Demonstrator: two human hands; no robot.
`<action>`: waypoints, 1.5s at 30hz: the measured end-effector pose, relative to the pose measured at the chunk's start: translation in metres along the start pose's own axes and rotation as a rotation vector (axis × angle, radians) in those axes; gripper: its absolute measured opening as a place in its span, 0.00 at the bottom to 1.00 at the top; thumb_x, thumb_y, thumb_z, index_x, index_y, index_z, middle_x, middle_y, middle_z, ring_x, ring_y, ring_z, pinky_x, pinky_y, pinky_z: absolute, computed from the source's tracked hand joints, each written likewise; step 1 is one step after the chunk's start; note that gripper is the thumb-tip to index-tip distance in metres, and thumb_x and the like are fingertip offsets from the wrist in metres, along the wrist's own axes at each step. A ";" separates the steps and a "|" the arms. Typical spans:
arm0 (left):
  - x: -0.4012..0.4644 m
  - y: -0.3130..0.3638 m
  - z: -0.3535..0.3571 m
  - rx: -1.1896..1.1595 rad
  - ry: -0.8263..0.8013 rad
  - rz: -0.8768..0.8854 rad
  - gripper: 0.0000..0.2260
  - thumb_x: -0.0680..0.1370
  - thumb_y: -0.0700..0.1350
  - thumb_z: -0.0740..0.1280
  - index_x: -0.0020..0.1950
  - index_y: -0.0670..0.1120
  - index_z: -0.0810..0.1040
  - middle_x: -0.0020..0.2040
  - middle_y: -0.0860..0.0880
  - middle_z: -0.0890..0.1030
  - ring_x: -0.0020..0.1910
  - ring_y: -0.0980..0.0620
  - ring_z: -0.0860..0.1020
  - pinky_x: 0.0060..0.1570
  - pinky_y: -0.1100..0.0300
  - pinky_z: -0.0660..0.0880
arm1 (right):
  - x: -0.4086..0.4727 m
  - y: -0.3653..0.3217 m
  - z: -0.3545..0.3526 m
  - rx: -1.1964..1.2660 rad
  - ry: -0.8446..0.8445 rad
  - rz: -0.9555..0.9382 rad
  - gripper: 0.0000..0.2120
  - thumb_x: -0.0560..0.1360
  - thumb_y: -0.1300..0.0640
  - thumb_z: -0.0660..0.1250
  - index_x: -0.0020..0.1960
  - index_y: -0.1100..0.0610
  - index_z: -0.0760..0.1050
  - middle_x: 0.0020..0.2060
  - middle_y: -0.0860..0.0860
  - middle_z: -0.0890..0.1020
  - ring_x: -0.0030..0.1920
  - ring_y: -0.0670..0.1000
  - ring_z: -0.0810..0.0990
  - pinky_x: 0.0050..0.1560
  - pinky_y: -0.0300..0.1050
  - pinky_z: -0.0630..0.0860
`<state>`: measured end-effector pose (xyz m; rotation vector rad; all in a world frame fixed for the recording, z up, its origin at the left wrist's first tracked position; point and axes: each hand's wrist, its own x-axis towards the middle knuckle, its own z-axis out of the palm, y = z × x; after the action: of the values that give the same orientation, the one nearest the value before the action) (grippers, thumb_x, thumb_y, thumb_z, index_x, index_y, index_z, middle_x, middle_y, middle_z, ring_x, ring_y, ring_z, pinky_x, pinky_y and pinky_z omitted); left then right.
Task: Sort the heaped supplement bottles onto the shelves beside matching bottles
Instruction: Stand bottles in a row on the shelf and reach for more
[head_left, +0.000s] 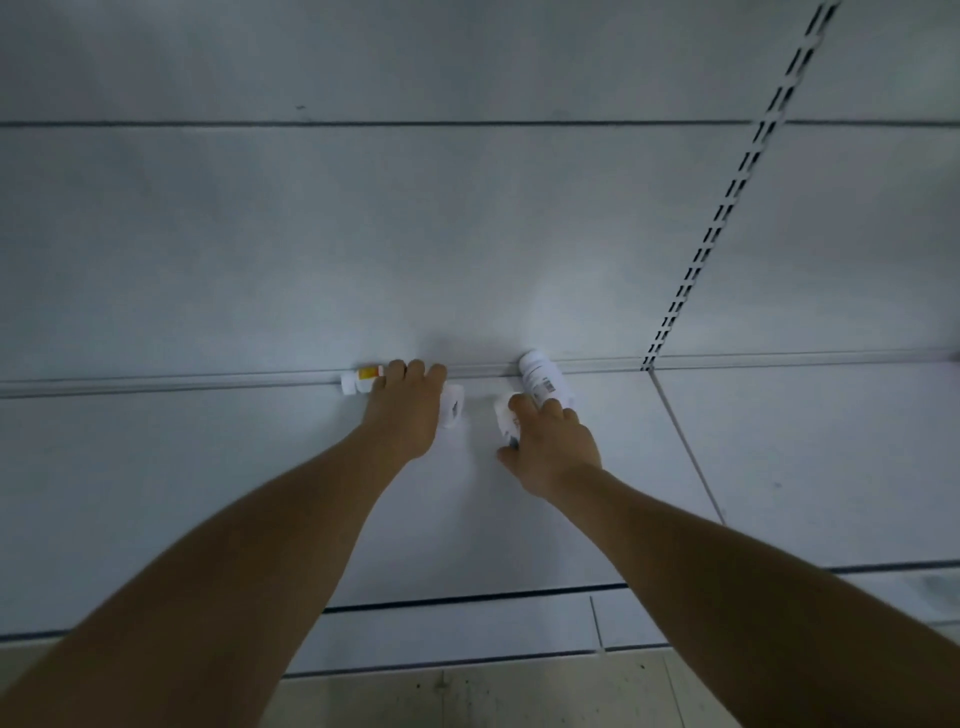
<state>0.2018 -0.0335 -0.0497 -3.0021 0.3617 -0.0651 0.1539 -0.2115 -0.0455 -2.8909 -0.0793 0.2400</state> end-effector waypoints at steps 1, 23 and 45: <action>-0.005 -0.002 0.002 0.012 0.008 0.006 0.25 0.74 0.45 0.67 0.69 0.47 0.62 0.64 0.45 0.69 0.63 0.43 0.67 0.61 0.51 0.66 | -0.005 0.001 0.001 0.047 0.010 0.010 0.22 0.76 0.50 0.63 0.68 0.51 0.62 0.61 0.57 0.72 0.57 0.58 0.73 0.53 0.49 0.73; -0.227 0.064 -0.308 -2.351 -0.430 -0.219 0.19 0.78 0.50 0.53 0.54 0.40 0.78 0.50 0.38 0.80 0.44 0.41 0.79 0.48 0.49 0.73 | -0.275 -0.019 -0.229 1.879 0.090 0.196 0.12 0.79 0.55 0.57 0.55 0.60 0.75 0.41 0.56 0.82 0.43 0.56 0.79 0.43 0.46 0.74; -0.299 0.468 -0.456 -2.235 -0.748 0.291 0.18 0.71 0.49 0.63 0.58 0.41 0.74 0.43 0.39 0.82 0.42 0.44 0.80 0.33 0.54 0.81 | -0.563 0.281 -0.384 1.730 0.667 0.179 0.17 0.79 0.50 0.58 0.64 0.57 0.71 0.47 0.56 0.81 0.44 0.54 0.81 0.41 0.49 0.78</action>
<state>-0.2236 -0.4637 0.3380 -3.5075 1.3464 3.3226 -0.3261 -0.6147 0.3422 -1.1255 0.3324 -0.4402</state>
